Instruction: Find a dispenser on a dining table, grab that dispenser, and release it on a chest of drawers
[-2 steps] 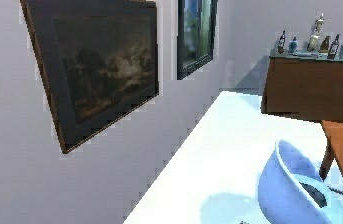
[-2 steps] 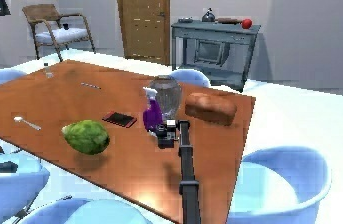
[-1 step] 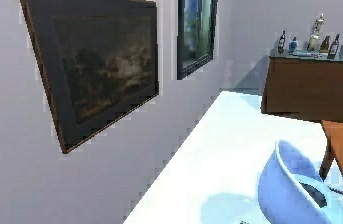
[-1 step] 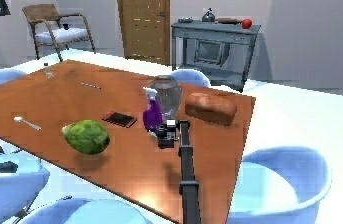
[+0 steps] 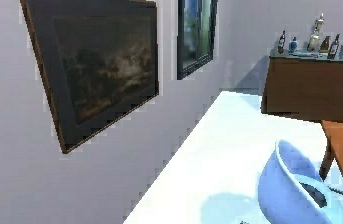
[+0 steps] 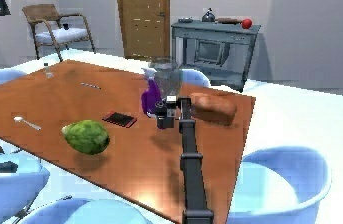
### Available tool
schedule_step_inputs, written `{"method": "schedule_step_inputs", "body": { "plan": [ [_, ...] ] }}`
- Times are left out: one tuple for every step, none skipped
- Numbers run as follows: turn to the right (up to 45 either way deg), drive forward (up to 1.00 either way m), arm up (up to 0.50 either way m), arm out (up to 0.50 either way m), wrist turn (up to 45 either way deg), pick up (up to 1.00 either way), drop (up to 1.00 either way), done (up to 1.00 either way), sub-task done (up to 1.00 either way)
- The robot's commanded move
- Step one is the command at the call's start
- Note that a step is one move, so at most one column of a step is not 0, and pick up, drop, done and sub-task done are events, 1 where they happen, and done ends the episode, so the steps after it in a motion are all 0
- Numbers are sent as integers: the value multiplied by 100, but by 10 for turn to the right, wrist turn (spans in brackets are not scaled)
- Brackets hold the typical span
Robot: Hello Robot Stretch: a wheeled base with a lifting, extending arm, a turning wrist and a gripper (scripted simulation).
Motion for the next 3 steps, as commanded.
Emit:
{"method": "schedule_step_inputs", "body": {
  "plan": [
    [0, 0, 22, 0, 0, 0, 0, 0, 0],
    [0, 0, 0, 0, -450, 0, 0, 0, 0],
    [0, 0, 0, 0, -450, 0, 0, 0, 0]
  ]
}}
